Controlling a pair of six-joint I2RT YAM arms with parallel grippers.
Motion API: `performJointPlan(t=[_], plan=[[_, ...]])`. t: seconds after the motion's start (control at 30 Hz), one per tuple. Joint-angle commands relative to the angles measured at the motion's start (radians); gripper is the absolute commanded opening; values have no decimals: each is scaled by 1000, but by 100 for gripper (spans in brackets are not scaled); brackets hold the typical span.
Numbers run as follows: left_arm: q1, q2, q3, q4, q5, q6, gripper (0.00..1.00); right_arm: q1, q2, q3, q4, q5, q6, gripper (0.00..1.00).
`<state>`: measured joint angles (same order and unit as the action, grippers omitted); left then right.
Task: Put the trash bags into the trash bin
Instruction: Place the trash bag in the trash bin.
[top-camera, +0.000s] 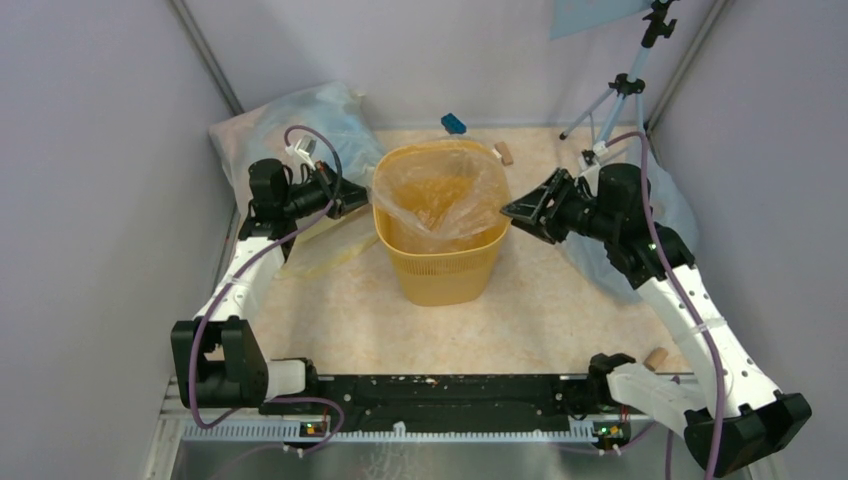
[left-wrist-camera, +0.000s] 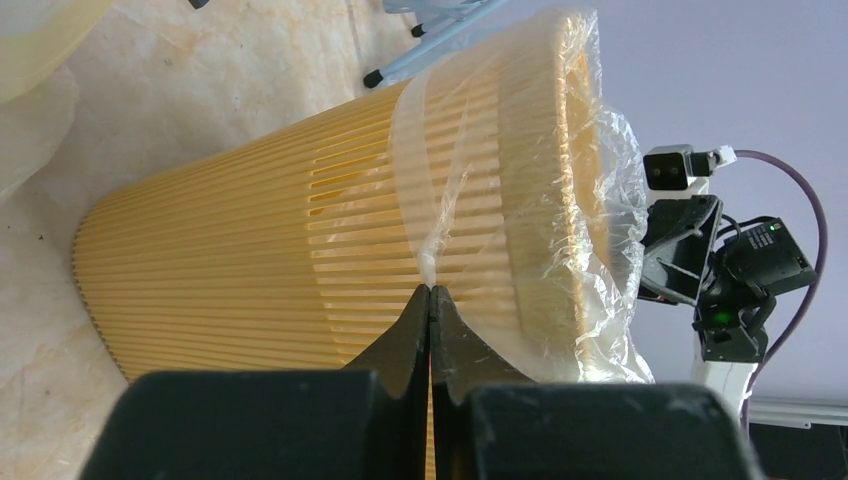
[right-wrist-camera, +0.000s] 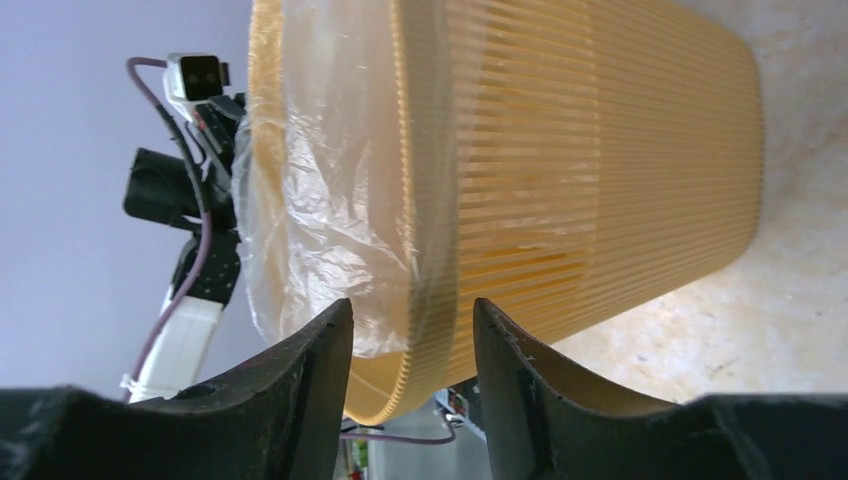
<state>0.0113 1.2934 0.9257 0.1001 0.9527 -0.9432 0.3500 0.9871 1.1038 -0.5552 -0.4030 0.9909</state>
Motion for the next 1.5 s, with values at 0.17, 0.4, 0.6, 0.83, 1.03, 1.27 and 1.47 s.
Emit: performJointPlan(t=[0.17,0.4,0.6,0.83,1.03,1.27,1.47], plan=[[-7,-5,7,23,10,19,0,-9,-11,23,97,-55,24,27],[-8,4,16,20,11,21,0,-9,11,83,9,-39,-64,3],[-7,2,17,10,8,25,0,-9,4,77,-31,-42,-71,0],[-7,-19,-15,-8,6,32,0,-9,1,2,-80,-61,-40,0],[-7,-29,-40,-11,9,32,0,-9,16,-53,-55,-106,-25,0],[-8,-27,-17,-14,3,28,0,-9,15,-3,-110,-68,-58,0],[-7,-33,7,-7,-11,11,0,-9,-10,92,-202,86,-149,0]])
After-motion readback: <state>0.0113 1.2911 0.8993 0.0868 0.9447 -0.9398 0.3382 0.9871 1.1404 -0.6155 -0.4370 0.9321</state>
